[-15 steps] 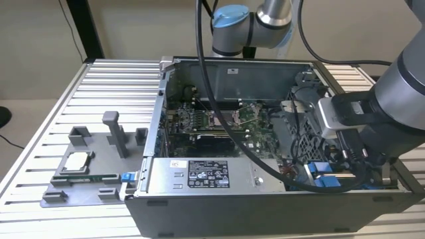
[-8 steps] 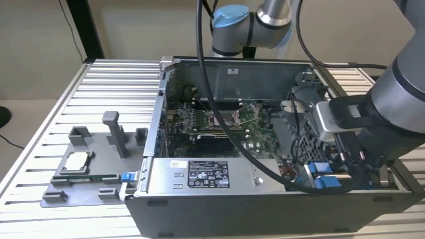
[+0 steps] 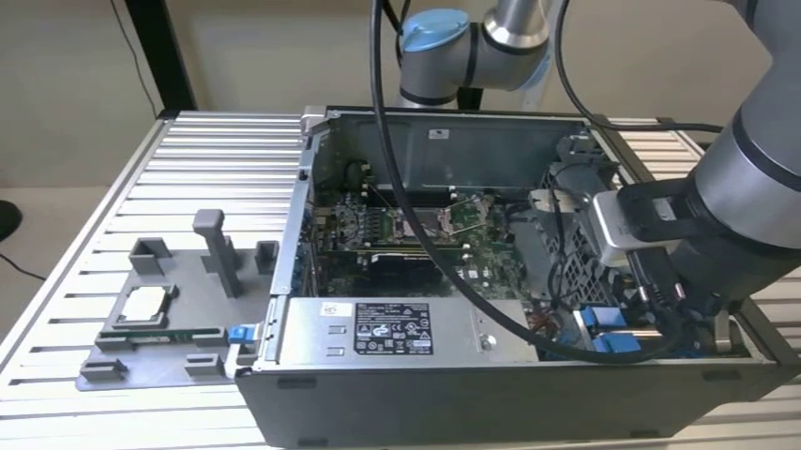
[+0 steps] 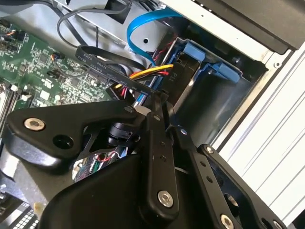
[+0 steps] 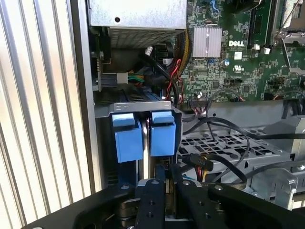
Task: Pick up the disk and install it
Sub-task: 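Insert the second disk wire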
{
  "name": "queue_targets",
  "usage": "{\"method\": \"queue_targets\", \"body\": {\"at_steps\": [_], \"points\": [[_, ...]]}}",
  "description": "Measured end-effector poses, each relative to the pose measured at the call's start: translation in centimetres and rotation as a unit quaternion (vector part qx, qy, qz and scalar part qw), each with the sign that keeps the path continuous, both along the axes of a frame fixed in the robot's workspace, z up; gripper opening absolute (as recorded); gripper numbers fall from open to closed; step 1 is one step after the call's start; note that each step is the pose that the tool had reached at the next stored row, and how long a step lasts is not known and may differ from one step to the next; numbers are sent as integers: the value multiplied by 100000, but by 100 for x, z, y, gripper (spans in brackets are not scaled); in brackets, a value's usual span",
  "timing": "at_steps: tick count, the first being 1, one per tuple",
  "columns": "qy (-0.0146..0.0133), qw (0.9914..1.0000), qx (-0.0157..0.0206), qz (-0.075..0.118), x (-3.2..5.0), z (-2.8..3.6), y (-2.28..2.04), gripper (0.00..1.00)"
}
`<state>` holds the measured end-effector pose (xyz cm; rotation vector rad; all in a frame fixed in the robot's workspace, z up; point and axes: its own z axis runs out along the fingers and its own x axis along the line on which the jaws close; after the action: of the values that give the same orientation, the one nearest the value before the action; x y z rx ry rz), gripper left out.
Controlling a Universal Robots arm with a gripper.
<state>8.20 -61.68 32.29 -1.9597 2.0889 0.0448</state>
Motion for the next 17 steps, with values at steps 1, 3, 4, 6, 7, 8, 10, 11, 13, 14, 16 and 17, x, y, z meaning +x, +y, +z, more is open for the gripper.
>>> {"method": "queue_targets", "body": {"at_steps": [1,3,4,6,7,8,10,11,13,14,16,17], "points": [[-2,100000,0,-1,0,0,0,0],[0,100000,-3,0,0,0,0,0],[6,100000,-11,2,0,11,2,0],[1,100000,207,-6,-1,69,-3,100],[-1,100000,208,-10,-2,115,-4,100],[-1,100000,125,-2,-1,173,1,100],[-6,100000,153,5,-2,259,3,100],[-2,100000,141,6,-3,305,4,100],[-5,100000,145,-3,-9,395,8,100],[-4,100000,127,-5,-14,438,14,100],[1,100000,-115,4,-14,446,19,0],[-2,100000,-115,5,-14,446,19,0]]}}
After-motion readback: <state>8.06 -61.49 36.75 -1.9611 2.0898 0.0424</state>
